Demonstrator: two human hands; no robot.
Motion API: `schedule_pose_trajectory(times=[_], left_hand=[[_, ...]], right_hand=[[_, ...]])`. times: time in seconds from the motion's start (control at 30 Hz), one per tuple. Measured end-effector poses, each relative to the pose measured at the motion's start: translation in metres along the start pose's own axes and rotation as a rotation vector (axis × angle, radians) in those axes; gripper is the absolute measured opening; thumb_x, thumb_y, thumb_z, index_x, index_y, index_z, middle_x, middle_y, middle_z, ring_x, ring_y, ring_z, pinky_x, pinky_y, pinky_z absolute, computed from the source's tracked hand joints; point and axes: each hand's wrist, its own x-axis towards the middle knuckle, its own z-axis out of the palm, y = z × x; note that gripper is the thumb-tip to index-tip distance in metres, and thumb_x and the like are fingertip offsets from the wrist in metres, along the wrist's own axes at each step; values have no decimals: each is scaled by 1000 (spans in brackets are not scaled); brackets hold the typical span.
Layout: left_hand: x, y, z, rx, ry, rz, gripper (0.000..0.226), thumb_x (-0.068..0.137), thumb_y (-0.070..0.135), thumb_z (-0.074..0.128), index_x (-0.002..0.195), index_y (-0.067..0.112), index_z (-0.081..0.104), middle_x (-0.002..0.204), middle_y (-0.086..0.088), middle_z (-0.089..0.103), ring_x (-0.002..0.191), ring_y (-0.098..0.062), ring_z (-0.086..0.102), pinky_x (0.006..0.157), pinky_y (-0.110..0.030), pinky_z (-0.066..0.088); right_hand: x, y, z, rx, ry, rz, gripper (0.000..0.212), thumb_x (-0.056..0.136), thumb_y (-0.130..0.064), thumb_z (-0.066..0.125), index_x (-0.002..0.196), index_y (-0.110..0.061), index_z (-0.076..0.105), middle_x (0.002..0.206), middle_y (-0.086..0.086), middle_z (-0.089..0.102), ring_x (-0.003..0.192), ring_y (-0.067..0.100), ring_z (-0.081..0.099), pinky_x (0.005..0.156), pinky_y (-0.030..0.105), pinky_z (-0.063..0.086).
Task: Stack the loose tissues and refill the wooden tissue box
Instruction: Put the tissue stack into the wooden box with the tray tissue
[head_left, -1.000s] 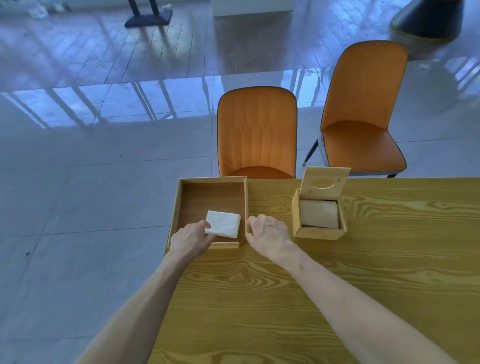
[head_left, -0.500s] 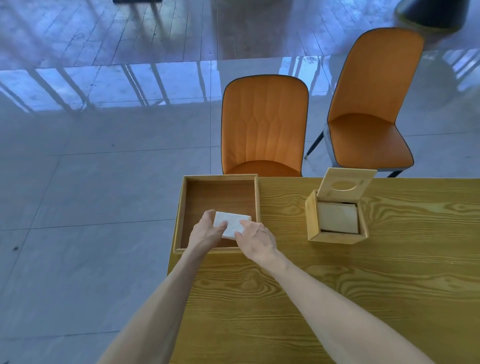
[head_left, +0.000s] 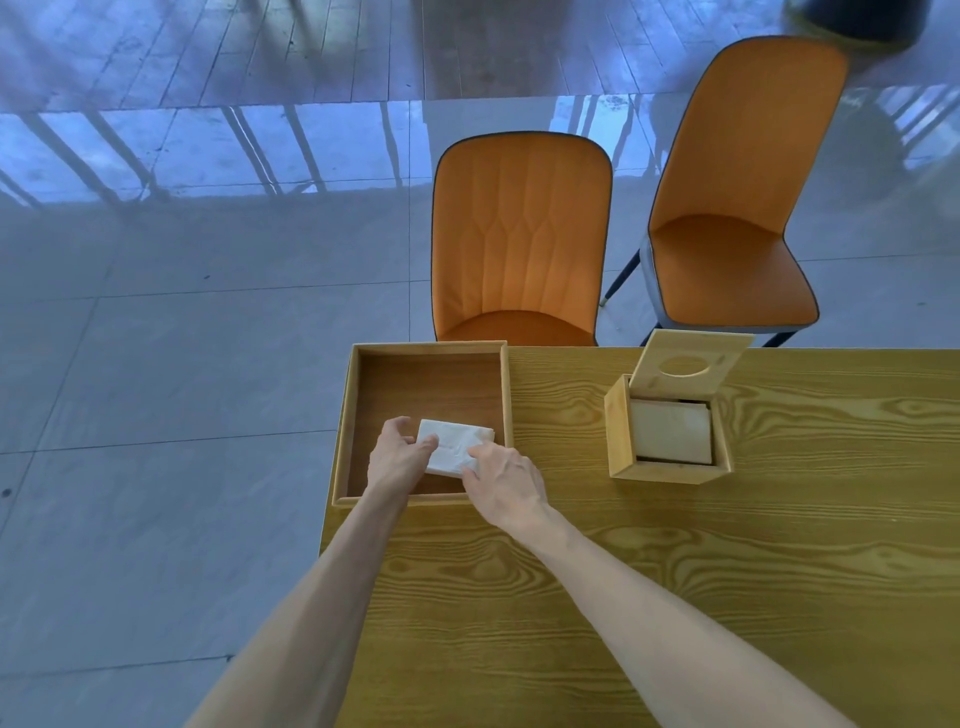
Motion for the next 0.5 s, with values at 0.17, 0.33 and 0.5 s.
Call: schedule_pose_trajectory(times=[0.17, 0.33, 0.5], left_hand=[[9, 0, -1, -78, -60, -113, 62, 90, 15, 69, 145, 8, 41, 142, -16, 52, 126, -30, 53, 102, -40, 45], [8, -1, 3, -75, -143, -138, 41, 90, 12, 68, 128, -3, 59, 110, -15, 66, 74, -14, 57, 73, -29, 47], [12, -6, 5, -83, -132, -96, 39, 87, 16, 72, 122, 2, 62, 105, -8, 64, 81, -15, 56, 76, -29, 46]], right_hand=[[0, 2, 2, 30, 12, -5, 28, 99, -24, 43, 111, -13, 66, 108, 8, 69, 97, 30, 66, 75, 34, 48], [2, 4, 2, 53, 5, -6, 29, 97, -25, 48, 117, -15, 66, 114, 6, 67, 103, 30, 65, 78, 33, 47], [4, 6, 4, 57, 7, -16, 29, 97, -26, 48, 117, -17, 67, 115, 5, 67, 103, 30, 65, 81, 35, 50]])
